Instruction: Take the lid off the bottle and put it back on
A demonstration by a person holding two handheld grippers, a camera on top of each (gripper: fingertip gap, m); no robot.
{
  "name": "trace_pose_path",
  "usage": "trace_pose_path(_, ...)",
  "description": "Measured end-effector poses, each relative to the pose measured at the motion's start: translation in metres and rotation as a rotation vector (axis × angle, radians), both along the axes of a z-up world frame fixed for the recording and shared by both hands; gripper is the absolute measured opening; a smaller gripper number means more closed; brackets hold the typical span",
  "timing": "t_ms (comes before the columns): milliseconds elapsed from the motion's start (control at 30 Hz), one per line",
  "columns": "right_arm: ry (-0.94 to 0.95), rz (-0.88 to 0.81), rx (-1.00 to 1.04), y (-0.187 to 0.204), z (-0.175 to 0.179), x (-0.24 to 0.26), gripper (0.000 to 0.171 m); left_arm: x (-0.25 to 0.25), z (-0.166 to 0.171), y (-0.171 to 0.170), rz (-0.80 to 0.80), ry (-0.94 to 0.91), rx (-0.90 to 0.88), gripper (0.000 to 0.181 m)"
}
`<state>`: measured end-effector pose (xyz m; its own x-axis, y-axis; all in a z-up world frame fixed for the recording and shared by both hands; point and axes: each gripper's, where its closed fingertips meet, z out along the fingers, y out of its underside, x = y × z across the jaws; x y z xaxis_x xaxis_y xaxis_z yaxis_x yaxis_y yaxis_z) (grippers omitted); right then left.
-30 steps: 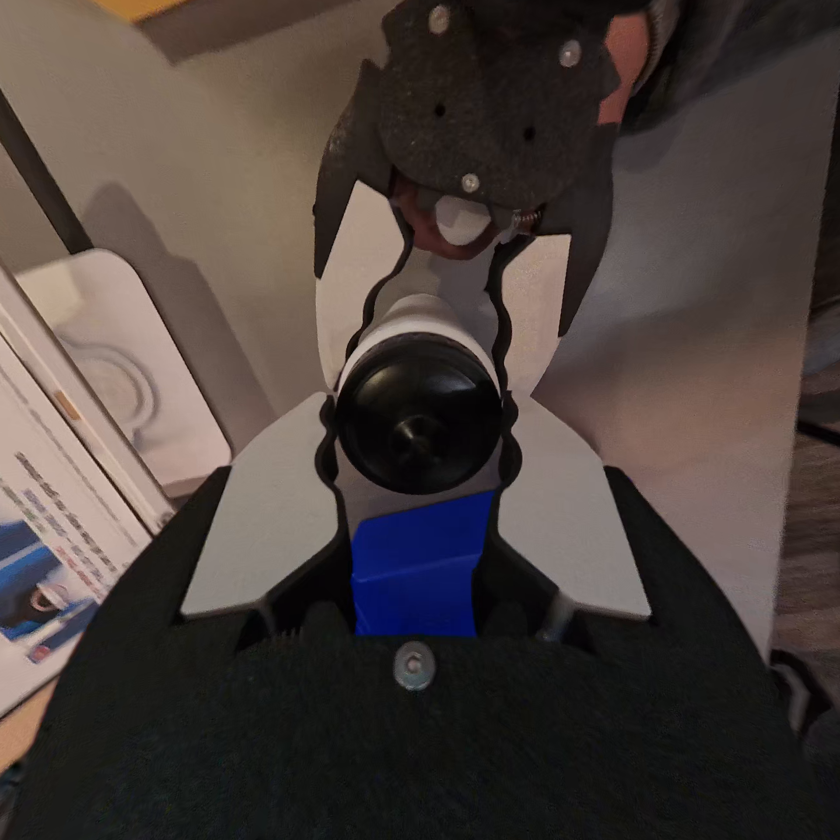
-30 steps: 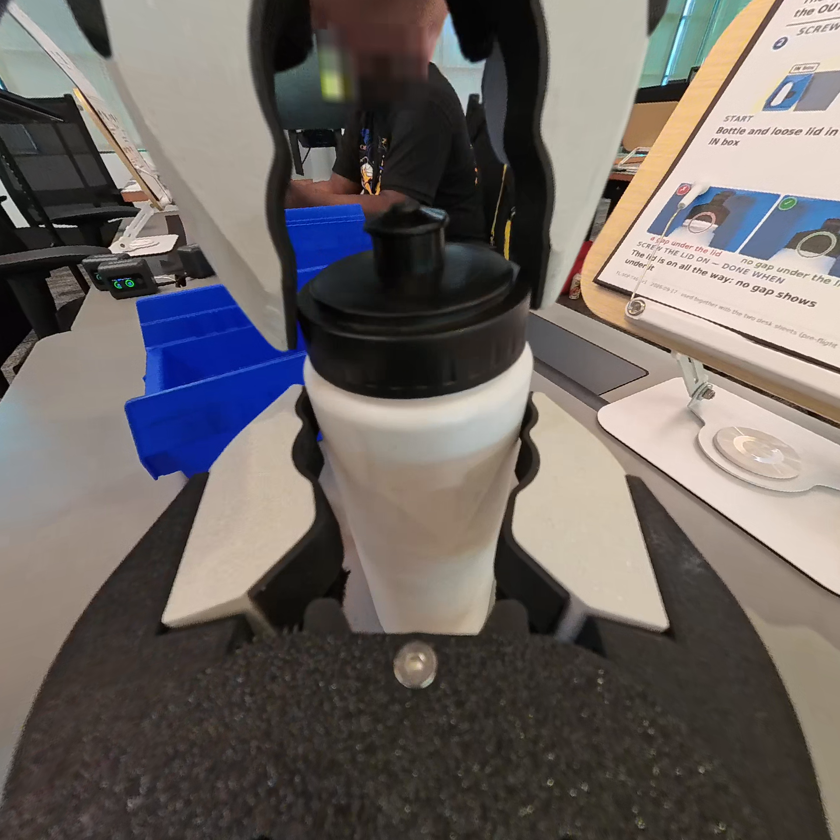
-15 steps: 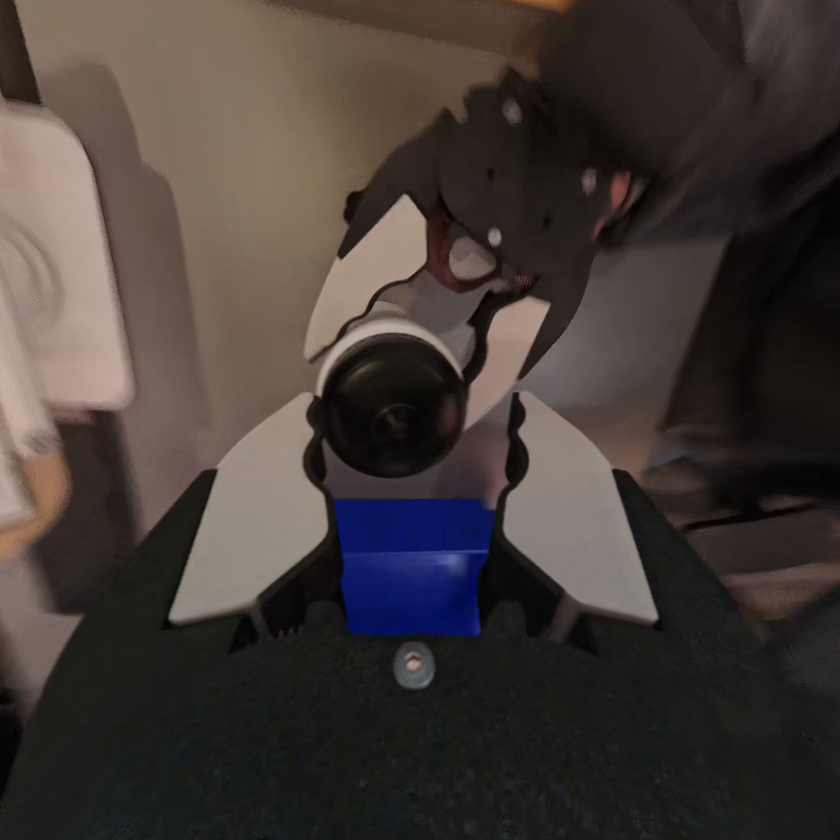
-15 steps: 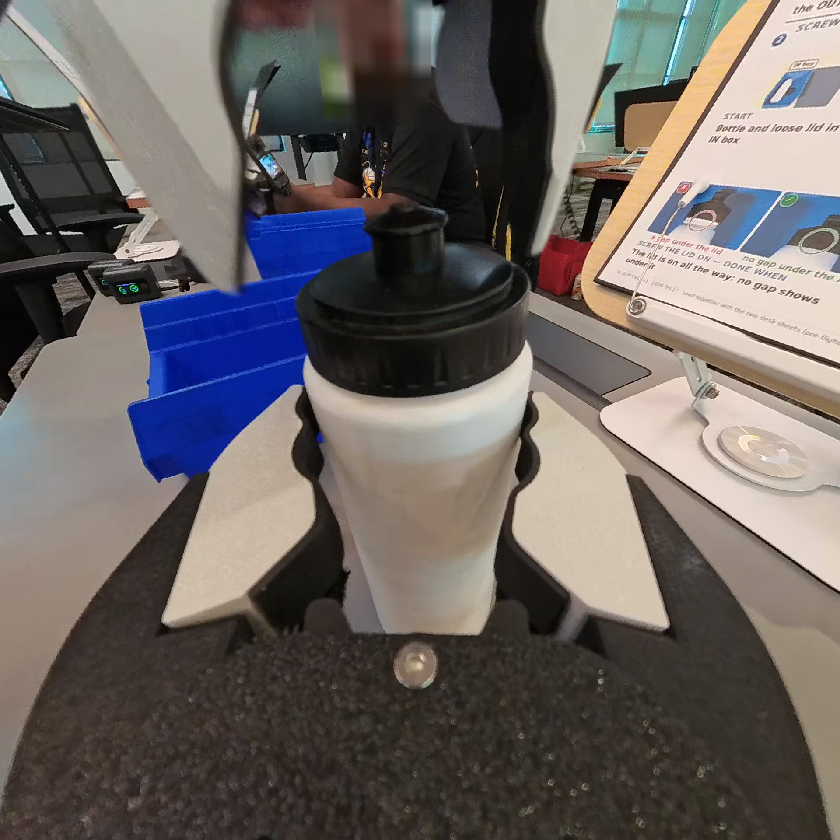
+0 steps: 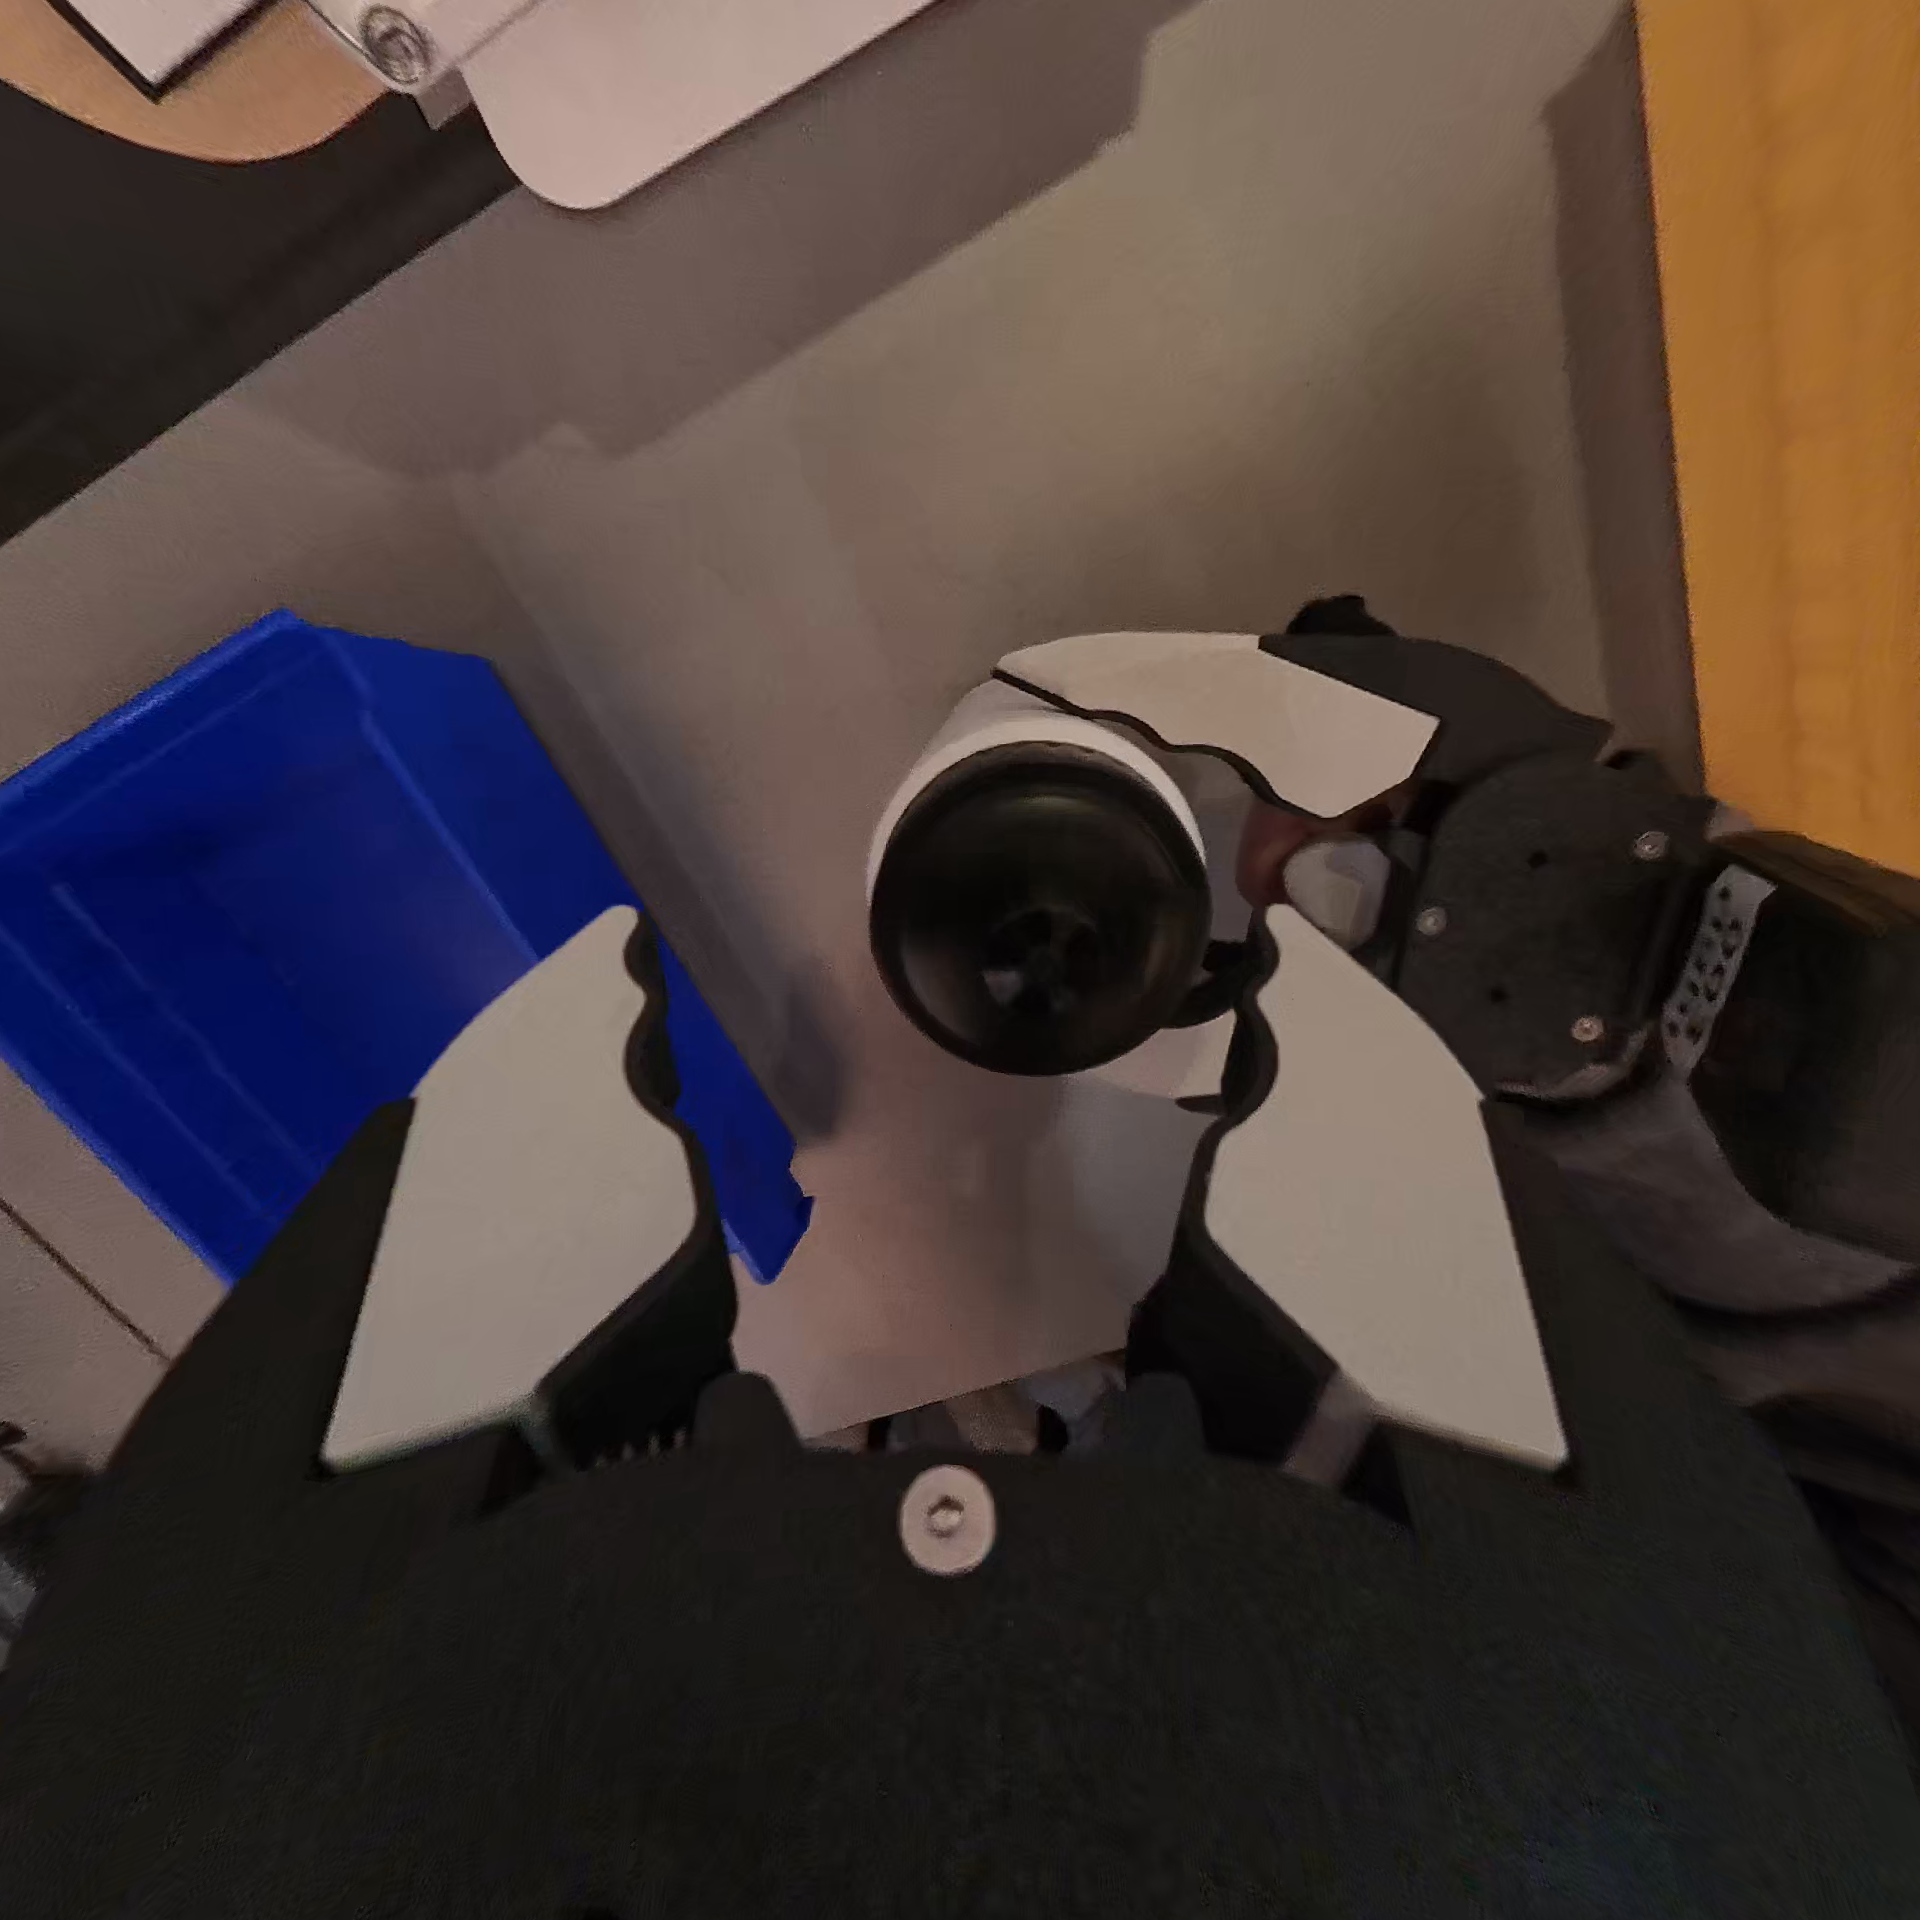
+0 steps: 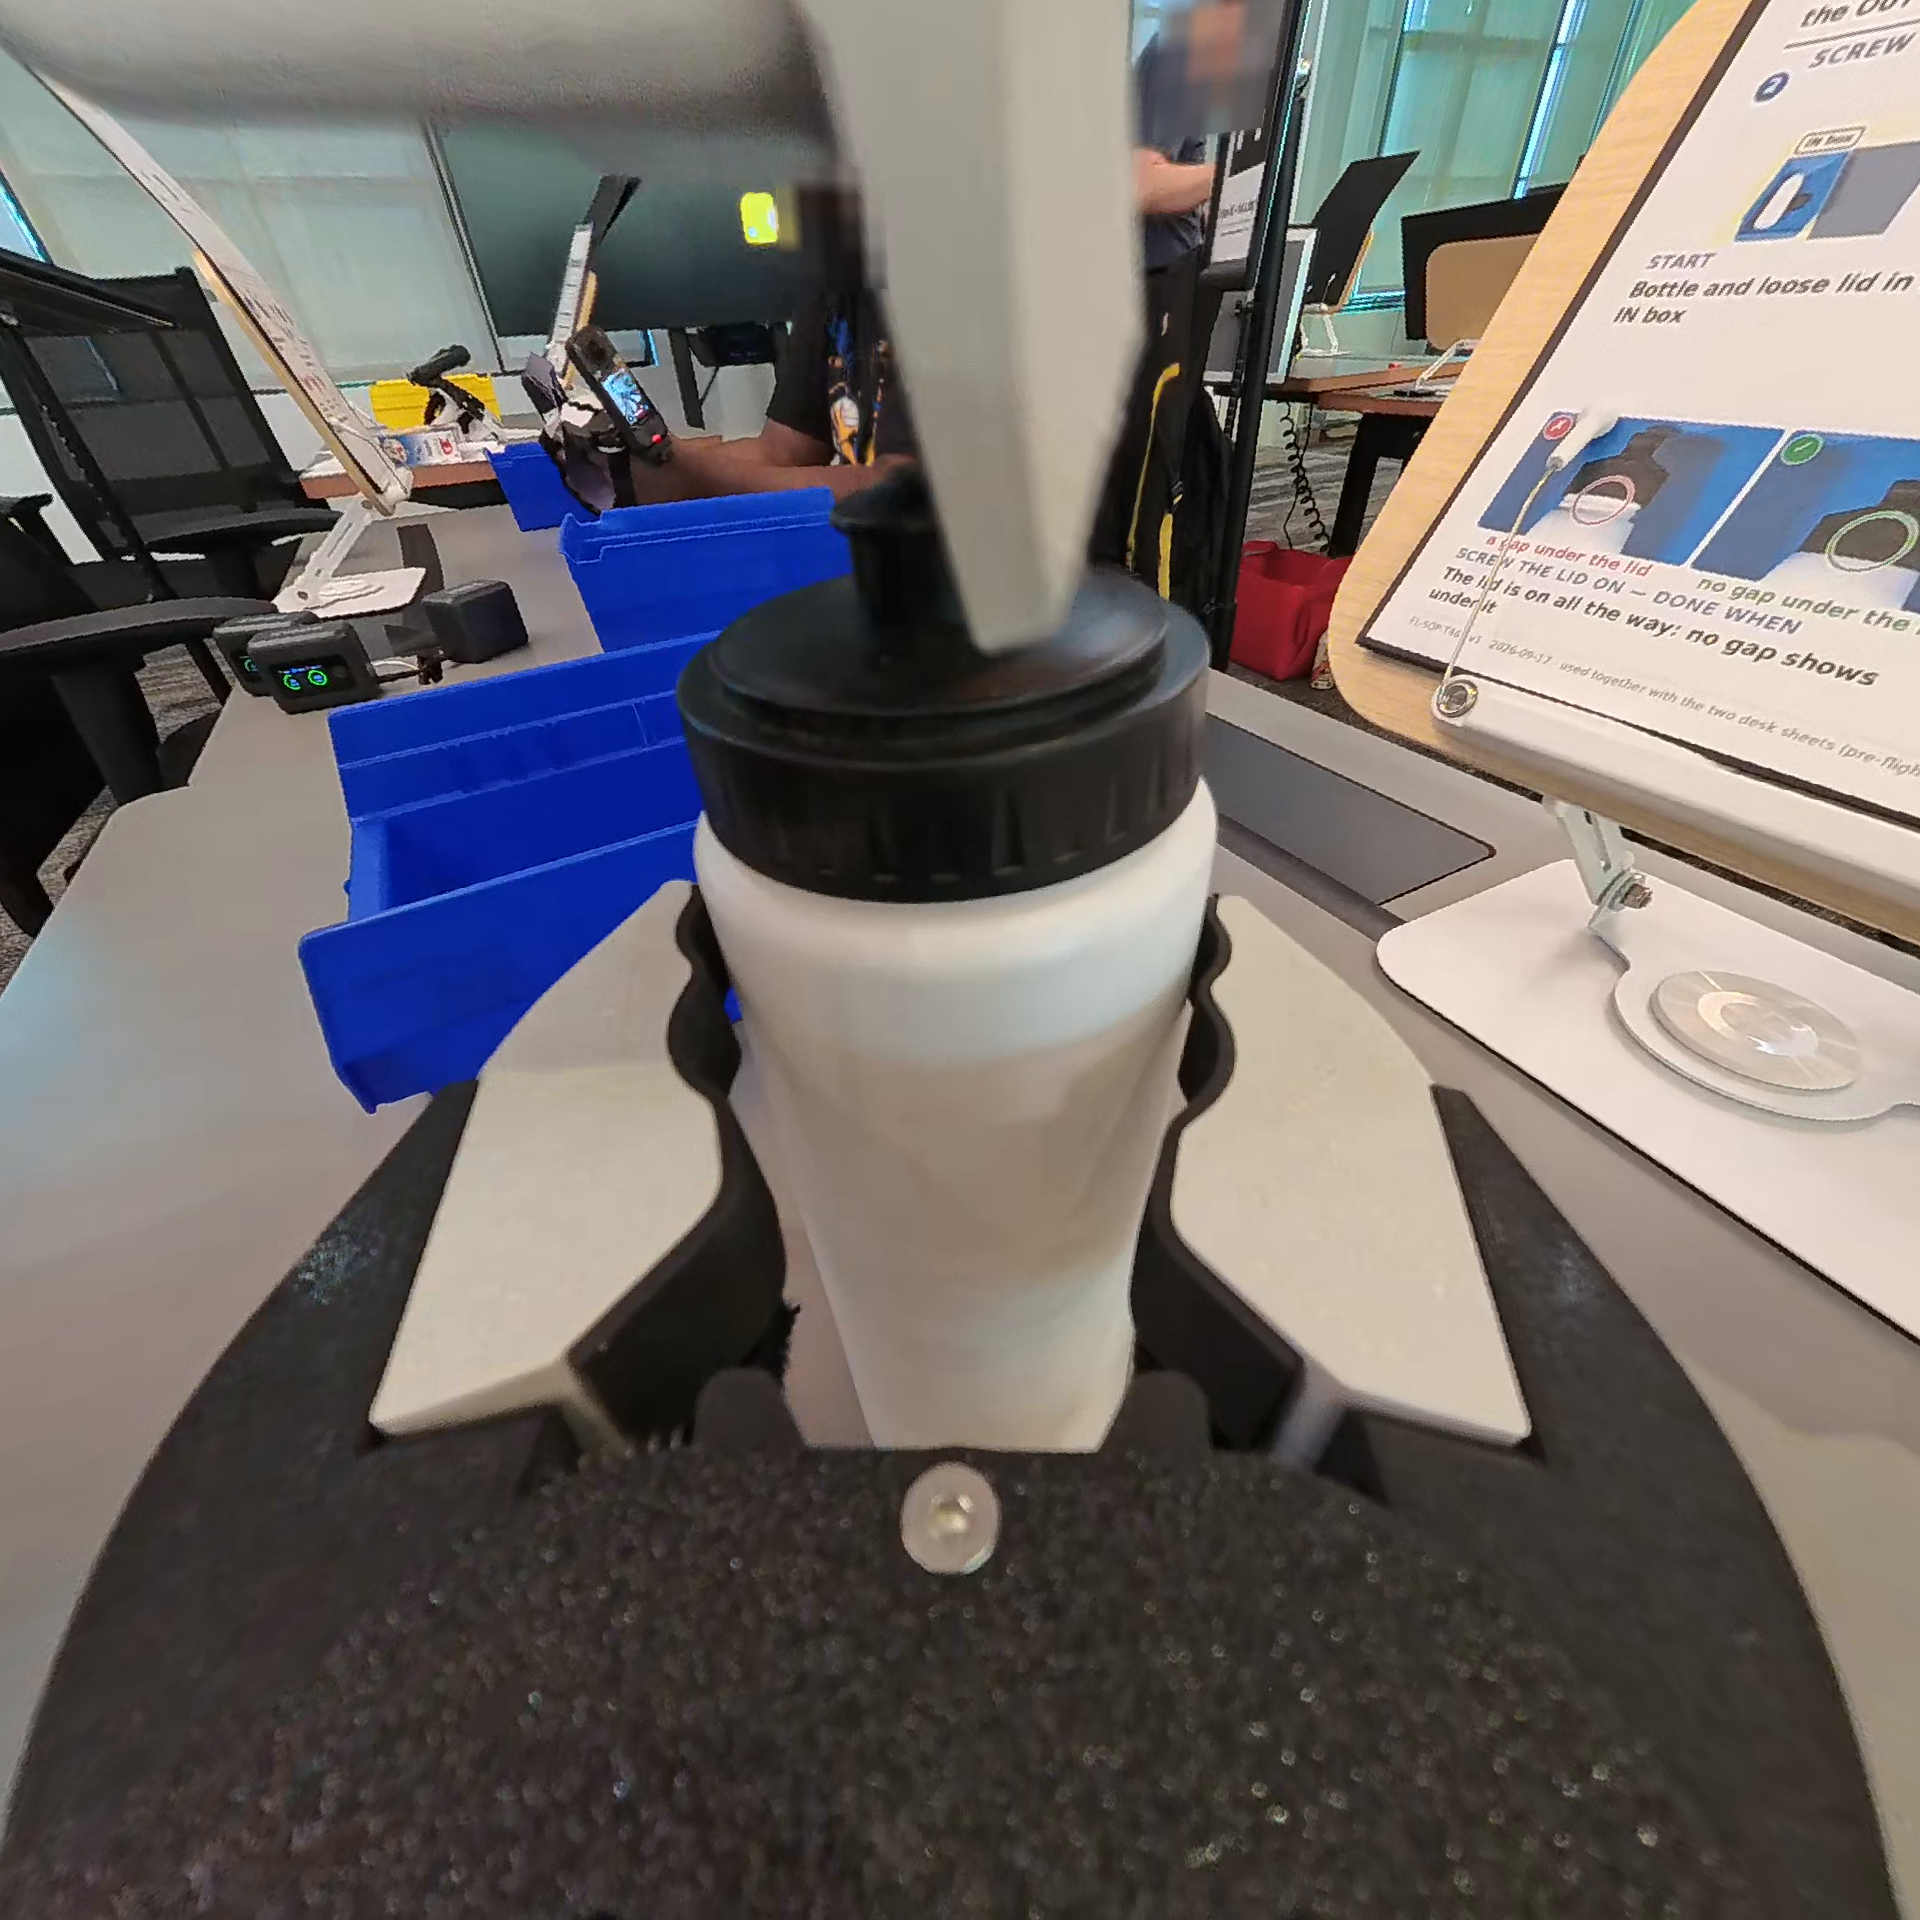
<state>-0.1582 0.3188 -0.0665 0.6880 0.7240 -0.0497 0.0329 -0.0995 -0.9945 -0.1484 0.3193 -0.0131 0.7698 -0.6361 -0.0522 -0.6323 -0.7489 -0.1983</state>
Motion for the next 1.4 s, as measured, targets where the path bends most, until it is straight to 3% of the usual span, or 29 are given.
trace_pose_path(200,0.000,0.001,0.000,0.000,0.000,0.000,0.085,0.007,-0.022,-0.004,0.085,-0.037,-0.094,0.091)
trace_pose_path(300,-0.002,0.000,0.001,0.000,0.000,0.000,0.085,0.012,-0.030,-0.011,0.090,-0.064,-0.149,0.075)
trace_pose_path(367,-0.005,0.002,0.001,0.000,0.000,0.000,0.085,0.012,-0.030,-0.012,0.048,-0.046,-0.139,0.075)
trace_pose_path(1400,-0.038,0.009,0.017,-0.003,-0.001,-0.004,0.084,-0.001,-0.030,-0.024,-1.217,0.177,-0.147,0.077)
